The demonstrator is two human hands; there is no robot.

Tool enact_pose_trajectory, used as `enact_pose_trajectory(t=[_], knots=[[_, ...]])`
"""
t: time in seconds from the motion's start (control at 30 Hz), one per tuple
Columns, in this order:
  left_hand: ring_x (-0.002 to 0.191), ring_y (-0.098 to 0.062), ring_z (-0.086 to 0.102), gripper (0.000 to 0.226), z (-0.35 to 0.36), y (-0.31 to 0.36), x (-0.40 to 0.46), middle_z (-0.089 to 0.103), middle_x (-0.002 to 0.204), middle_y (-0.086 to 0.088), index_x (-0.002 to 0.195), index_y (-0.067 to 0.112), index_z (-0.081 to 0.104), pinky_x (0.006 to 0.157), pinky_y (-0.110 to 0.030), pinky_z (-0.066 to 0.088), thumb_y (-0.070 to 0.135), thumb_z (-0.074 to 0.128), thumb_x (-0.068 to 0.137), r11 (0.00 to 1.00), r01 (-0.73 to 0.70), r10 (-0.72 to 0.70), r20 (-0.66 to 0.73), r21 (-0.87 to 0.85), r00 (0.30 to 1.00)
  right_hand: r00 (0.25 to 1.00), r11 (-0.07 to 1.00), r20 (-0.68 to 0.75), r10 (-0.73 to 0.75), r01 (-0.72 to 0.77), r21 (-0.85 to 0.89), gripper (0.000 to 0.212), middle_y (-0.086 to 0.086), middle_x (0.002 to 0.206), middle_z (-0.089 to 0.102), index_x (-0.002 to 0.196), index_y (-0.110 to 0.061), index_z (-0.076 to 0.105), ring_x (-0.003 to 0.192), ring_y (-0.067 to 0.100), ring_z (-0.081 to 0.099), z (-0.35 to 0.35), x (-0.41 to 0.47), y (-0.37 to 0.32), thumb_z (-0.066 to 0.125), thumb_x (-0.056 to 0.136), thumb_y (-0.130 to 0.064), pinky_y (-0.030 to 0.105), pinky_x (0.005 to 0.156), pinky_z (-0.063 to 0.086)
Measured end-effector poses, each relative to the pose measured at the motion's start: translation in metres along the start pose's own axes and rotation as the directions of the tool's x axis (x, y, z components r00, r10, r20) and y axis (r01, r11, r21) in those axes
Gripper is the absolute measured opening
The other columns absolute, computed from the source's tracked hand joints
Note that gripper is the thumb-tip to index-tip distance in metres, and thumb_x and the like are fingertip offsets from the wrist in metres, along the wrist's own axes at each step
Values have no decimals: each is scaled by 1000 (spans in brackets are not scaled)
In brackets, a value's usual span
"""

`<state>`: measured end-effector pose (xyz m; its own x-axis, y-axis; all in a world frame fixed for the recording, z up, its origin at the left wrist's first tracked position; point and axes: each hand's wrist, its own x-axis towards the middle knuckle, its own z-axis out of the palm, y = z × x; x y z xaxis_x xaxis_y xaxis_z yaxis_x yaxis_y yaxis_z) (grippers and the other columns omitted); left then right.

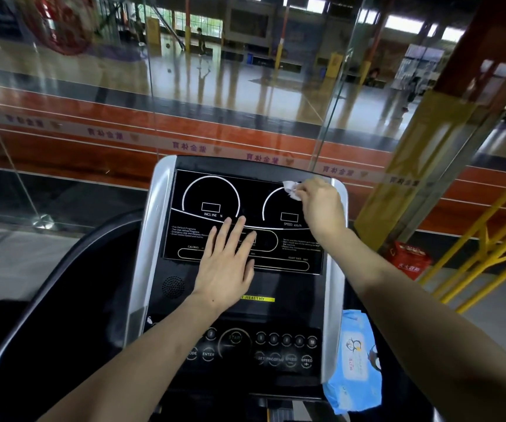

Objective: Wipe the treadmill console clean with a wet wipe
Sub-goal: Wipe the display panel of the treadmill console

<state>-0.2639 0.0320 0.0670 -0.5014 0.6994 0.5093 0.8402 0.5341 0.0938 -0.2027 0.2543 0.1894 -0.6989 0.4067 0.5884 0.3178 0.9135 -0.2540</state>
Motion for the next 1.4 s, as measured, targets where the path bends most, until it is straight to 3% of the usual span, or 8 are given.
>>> enact_pose_trajectory(t=[0.2, 0.37, 0.47, 0.7, 0.87, 1.03, 1.2, 1.4], knots=[[160, -34, 10, 57, 0, 7, 3, 16, 173, -10, 156, 20, 37, 128, -56, 15, 37, 40, 102, 1000, -10, 10, -1, -6, 1000, 995, 994, -16, -101, 101, 35, 5, 8, 79, 58, 89, -7, 74, 74, 30, 61, 12, -85, -5, 71, 89, -3, 35, 58, 51], [160, -35, 10, 58, -5, 9, 9, 16, 173, -11, 156, 20, 36, 128, -56, 15, 34, 41, 100, 1000, -22, 22, -12, -5, 1000, 993, 997, 96, -69, 67, 23, 36, 11, 95, 62, 105, -5, 73, 90, 28, 58, 12, -55, -4, 40, 103, -18, 46, 78, 52], [160, -34, 11, 58, -7, 9, 12, 18, 172, -11, 156, 20, 38, 128, -56, 15, 33, 42, 100, 999, -41, 41, -13, 1, 999, 999, 999, 47, 24, -26, 41, 25, 17, 95, 60, 102, 3, 73, 95, 33, 57, 5, -14, -13, 54, 101, -13, 46, 81, 49], [160, -34, 11, 57, -5, 9, 22, 19, 172, -10, 155, 21, 38, 129, -56, 14, 31, 47, 100, 999, -35, 34, -22, -22, 999, 992, 985, 87, -87, 99, -143, 23, 15, 101, 64, 114, -2, 71, 98, 35, 58, -16, -14, 37, 53, 100, -2, 45, 91, 48], [160, -33, 9, 58, -1, 5, 18, 17, 173, -9, 156, 22, 37, 129, -55, 14, 32, 46, 100, 1000, -24, 24, -10, -9, 1000, 997, 991, -28, -65, 61, -122, 16, 16, 86, 59, 98, 2, 75, 86, 37, 56, -11, -15, 38, 63, 89, 8, 47, 75, 53], [159, -36, 13, 57, -5, 3, 20, 21, 172, -11, 153, 20, 41, 128, -57, 17, 29, 51, 98, 999, -39, 39, -15, -2, 999, 1000, 999, 0, -7, 7, -50, 11, 17, 95, 56, 93, 3, 69, 94, 35, 54, -14, -12, 40, 60, 95, -2, 52, 81, 52], [160, -35, 12, 57, 2, 7, 13, 19, 172, -11, 152, 20, 40, 127, -58, 18, 27, 51, 97, 998, -69, 69, -14, -4, 998, 996, 997, 51, -69, 70, -20, 23, -12, 102, 62, 93, -23, 60, 100, 10, 58, 11, -102, 39, 44, 104, -34, 40, 87, 52], [160, -36, 11, 56, 5, 18, -1, 18, 172, -11, 151, 20, 42, 128, -58, 17, 26, 53, 96, 997, -75, 75, 28, -14, 997, 992, 996, 96, -82, 85, -27, 12, 0, 95, 55, 100, -10, 69, 90, 21, 53, 0, -121, 32, 57, 98, -9, 37, 73, 53]])
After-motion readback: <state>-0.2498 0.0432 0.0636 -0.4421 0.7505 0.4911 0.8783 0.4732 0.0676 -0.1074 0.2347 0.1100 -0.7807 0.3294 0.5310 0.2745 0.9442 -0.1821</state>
